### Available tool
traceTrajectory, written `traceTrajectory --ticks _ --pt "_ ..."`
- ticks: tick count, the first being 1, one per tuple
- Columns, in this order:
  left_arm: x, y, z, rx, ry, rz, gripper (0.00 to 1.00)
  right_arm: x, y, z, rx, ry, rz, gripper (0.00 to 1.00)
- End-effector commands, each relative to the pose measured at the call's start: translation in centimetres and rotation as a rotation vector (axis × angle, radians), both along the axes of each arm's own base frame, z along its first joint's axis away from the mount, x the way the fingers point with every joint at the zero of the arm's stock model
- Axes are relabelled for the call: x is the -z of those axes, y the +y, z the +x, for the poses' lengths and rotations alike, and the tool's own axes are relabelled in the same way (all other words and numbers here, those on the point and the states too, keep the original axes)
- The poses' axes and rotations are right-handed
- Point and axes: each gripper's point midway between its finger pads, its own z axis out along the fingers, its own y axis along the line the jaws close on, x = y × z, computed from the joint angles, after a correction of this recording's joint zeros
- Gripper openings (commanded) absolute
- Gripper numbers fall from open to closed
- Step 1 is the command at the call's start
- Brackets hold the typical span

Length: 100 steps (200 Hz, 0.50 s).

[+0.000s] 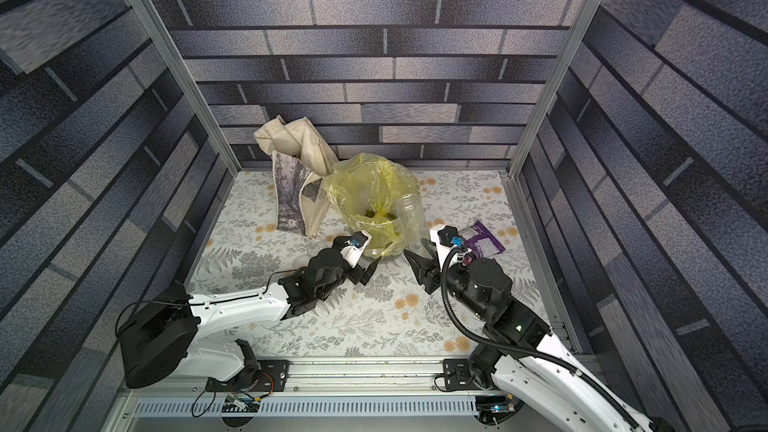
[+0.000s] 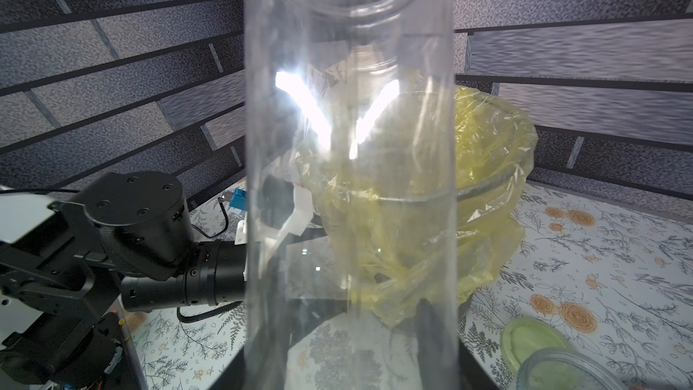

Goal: Empty moldy mung beans from jars
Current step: Adjust the trash bin at the center of the board.

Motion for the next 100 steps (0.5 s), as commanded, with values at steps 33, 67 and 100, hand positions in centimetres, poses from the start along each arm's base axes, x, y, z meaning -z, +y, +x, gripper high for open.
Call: traceTrajectory --ticks 33,67,100 --pt "-1.4 -1.5 1.1 0.007 -0.035 -0.041 0.95 0.2 -0.8 -0.3 0.020 -0.013 -0.009 0.30" --pt "-2.7 -1.7 0.8 0.015 -0.083 -0.024 0.95 0.4 -0.9 -0.4 0.024 -0.014 -0.013 0.30" --pt "-3.7 -1.7 0.3 0.025 -0.117 -0.014 0.95 0.8 -0.9 -0.3 0.028 -0.010 -0.020 0.30"
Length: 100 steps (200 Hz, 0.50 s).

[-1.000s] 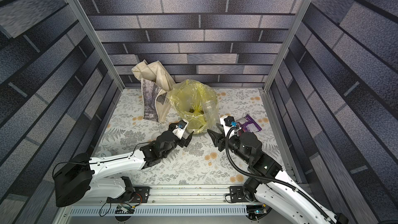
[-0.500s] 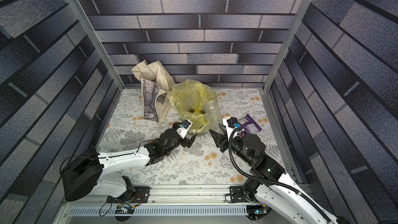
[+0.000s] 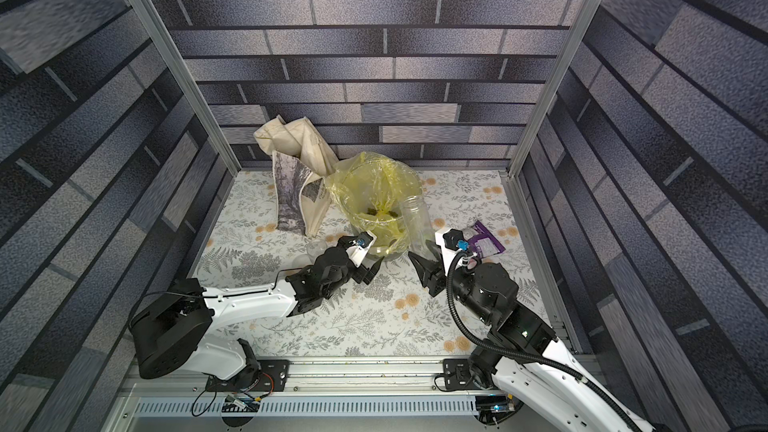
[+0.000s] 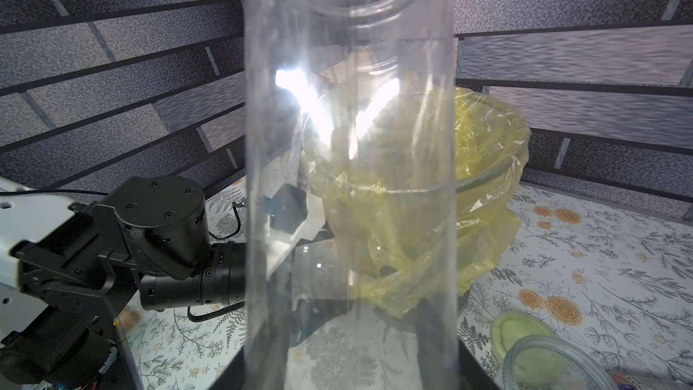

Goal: Empty moldy mung beans from jars
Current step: Adjust the trash bin at the center of the board.

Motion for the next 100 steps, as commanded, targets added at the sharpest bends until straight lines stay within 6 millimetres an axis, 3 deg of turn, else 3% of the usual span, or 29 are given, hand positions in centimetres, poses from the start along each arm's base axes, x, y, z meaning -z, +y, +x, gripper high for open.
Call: traceTrajectory --ticks 1,67,100 --pt "-4.0 -0.4 0.2 0.006 -0.095 -0.040 0.95 0.5 -0.1 0.0 0.010 -0.003 -0.013 0.30" --pt "-3.3 -2.2 0.1 0.063 -0.108 0.028 0.95 0.7 0.1 0.0 -0.003 0.002 -0.014 0.31" --pt "-3.9 -3.0 -0.2 0.075 -0.146 0.052 0.95 1.3 0.2 0.0 -0.002 0.018 -0.022 0.31"
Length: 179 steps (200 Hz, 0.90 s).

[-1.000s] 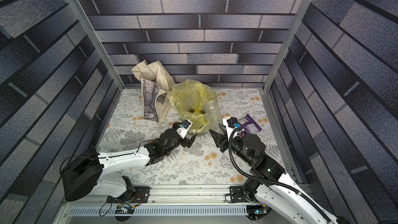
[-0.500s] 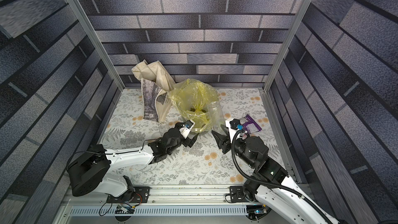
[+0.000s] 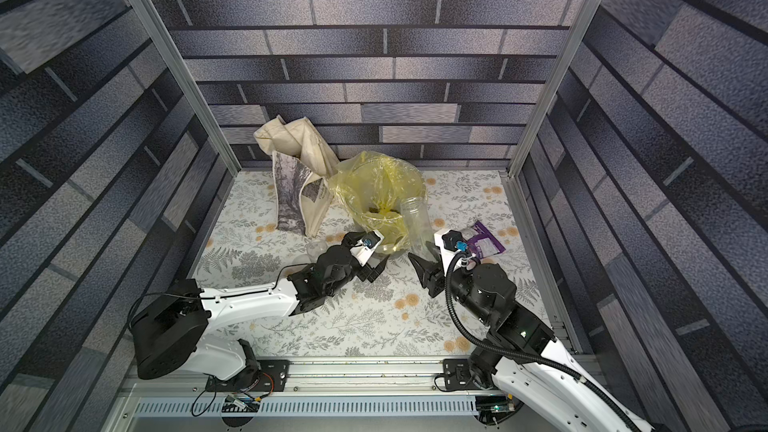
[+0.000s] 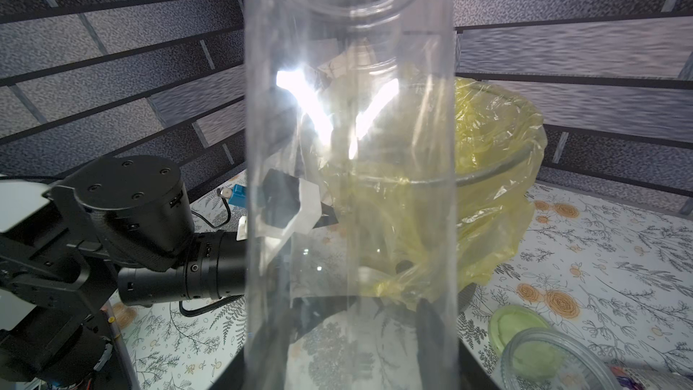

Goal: Empty moldy mung beans from jars
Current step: Adjust the trash bin at the center of the board.

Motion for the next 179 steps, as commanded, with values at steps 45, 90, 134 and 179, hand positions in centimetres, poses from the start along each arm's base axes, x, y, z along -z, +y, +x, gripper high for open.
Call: traceTrajectory --ticks 45,90,134,179 --pt "-0.8 -3.5 0.7 0.010 -0.102 0.090 0.94 0.7 0.0 -0.1 0.001 0.008 -0.009 0.31" --pt "-0.5 -5.0 2.8 -0.162 -0.217 0.137 0.75 0.8 -1.0 -0.4 0.027 0.003 -0.006 0.32" --pt "-0.9 -2.5 4.6 -0.333 -0.226 0.086 0.75 1.1 -2.0 -1.0 0.043 0.006 -0.010 0.33" --pt "-1.6 3.1 6.7 -0.464 -0.122 -0.052 0.75 1.3 -2.5 -1.2 0.057 0.004 -0.011 0.33"
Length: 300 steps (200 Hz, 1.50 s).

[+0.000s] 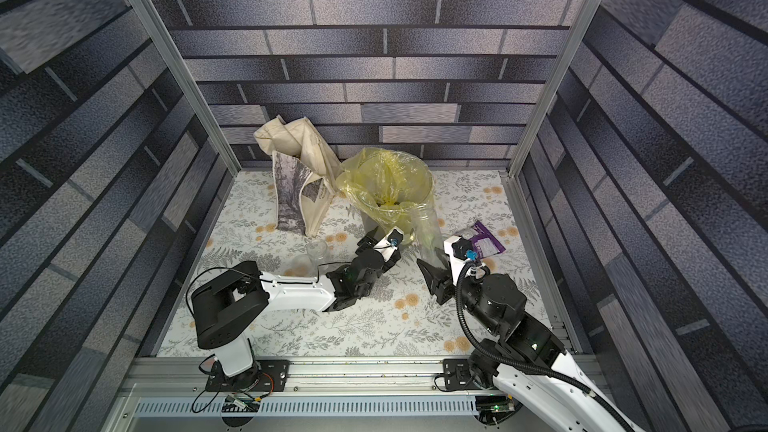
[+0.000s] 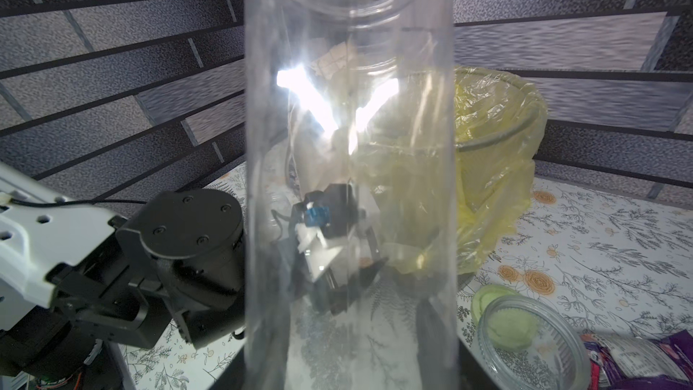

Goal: Empty moldy mung beans from jars
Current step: Adjust the trash bin at the center of the board.

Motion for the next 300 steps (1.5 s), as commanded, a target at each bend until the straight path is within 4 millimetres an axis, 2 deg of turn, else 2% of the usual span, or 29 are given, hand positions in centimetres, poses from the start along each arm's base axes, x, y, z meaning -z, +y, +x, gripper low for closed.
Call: traceTrajectory --ticks 1,10,23,65,88,126,150,161,179,189,219,250,267,300 --pt "-2.8 3.6 1.4 -0.115 -0.003 -0.150 0.75 0.4 -0.4 0.0 0.019 0.004 -0.003 0.33" --pt "-2.8 4.0 1.5 -0.105 0.004 -0.151 0.76 0.4 -0.4 -0.1 0.016 0.004 -0.004 0.33" --pt "-3.0 3.5 1.1 -0.046 0.012 -0.147 0.80 0.4 -0.3 -0.1 0.014 0.006 -0.005 0.33" --pt "-3.0 1.7 -2.0 0.116 0.060 -0.151 0.87 0.4 -0.2 0.0 0.011 0.005 -0.001 0.33" --pt "-4.1 1.9 -4.2 0.186 0.092 -0.222 0.88 0.4 -0.3 -0.2 0.008 0.006 0.003 0.33" --pt "-6.6 2.5 -6.6 0.284 0.122 -0.355 0.90 0.6 -0.7 -0.3 0.021 -0.003 0.012 0.33" --pt "-7.4 1.4 -7.4 0.388 0.130 -0.393 0.90 0.5 -1.0 -0.4 0.029 -0.011 0.026 0.33" --pt "-7.2 0.6 -7.5 0.420 0.138 -0.374 0.90 0.4 -1.0 -0.4 0.028 -0.013 0.030 0.33" --pt "-6.3 -0.4 -7.4 0.434 0.138 -0.328 0.83 0.3 -1.3 -0.6 0.030 -0.015 0.030 0.33" --pt "-5.8 -0.9 -7.5 0.436 0.121 -0.290 0.75 0.1 -1.5 -0.7 0.033 -0.019 0.031 0.33" --pt "-4.1 -2.6 -7.0 0.420 0.055 -0.143 0.58 0.0 -2.1 -0.9 0.052 -0.029 0.033 0.33" --pt "-3.2 -4.7 -7.1 0.409 -0.053 -0.015 0.59 -0.1 -2.4 -1.0 0.060 -0.028 0.027 0.34" --pt "-2.8 -5.5 -6.8 0.403 -0.079 0.020 0.56 -0.2 -2.5 -1.0 0.066 -0.031 0.029 0.34" --pt "-2.6 -5.7 -5.9 0.360 -0.118 0.026 0.50 -0.3 -2.6 -0.9 0.072 -0.033 0.025 0.34"
